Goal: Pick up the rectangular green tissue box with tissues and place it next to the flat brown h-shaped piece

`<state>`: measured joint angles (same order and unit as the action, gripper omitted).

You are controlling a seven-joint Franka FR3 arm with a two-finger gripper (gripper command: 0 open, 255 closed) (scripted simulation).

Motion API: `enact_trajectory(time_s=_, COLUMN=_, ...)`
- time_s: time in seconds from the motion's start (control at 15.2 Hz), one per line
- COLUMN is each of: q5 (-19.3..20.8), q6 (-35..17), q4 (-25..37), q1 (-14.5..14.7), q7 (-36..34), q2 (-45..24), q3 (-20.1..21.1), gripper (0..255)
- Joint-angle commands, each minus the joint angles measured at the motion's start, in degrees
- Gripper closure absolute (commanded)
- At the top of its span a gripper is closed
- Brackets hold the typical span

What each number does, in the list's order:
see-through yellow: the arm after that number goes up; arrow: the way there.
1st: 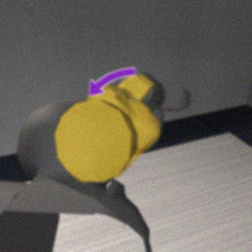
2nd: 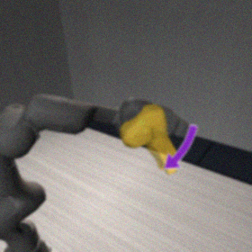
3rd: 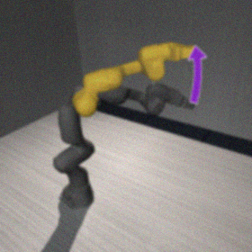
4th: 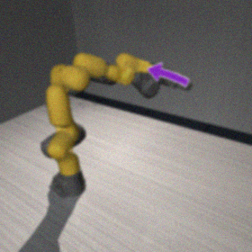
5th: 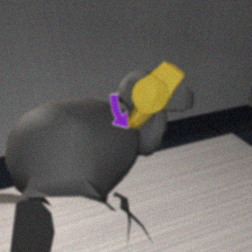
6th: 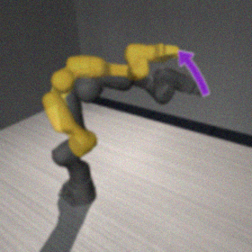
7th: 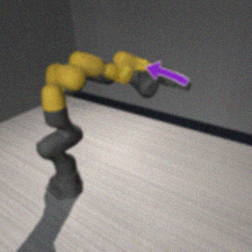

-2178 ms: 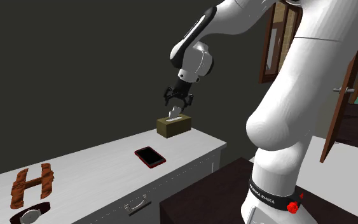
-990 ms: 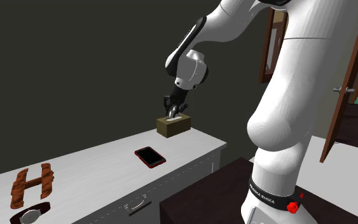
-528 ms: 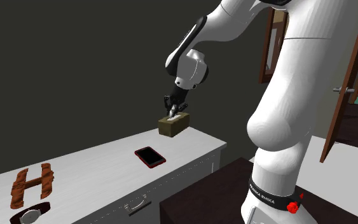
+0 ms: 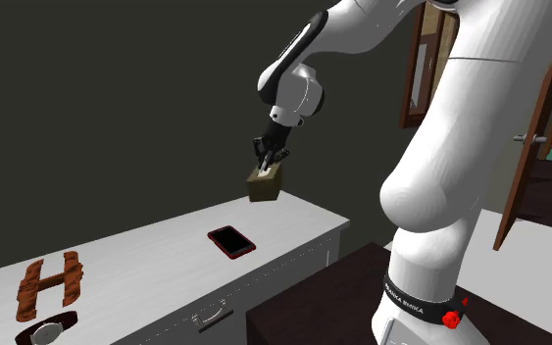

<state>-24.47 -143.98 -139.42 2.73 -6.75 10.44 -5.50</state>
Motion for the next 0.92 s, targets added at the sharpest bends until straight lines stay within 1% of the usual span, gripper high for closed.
enact_trajectory(time_s=0.0, q5=0.9, q6=1.1, q4=1.0, q1=-0.3, q7=-1.0, q2=0.8, q3=0.1, gripper=255)
enact_trajectory(time_s=0.86, q5=5.2, q6=10.8, q4=6.7, q1=-1.6, q7=-5.9, q2=5.3, q3=0.6, gripper=255)
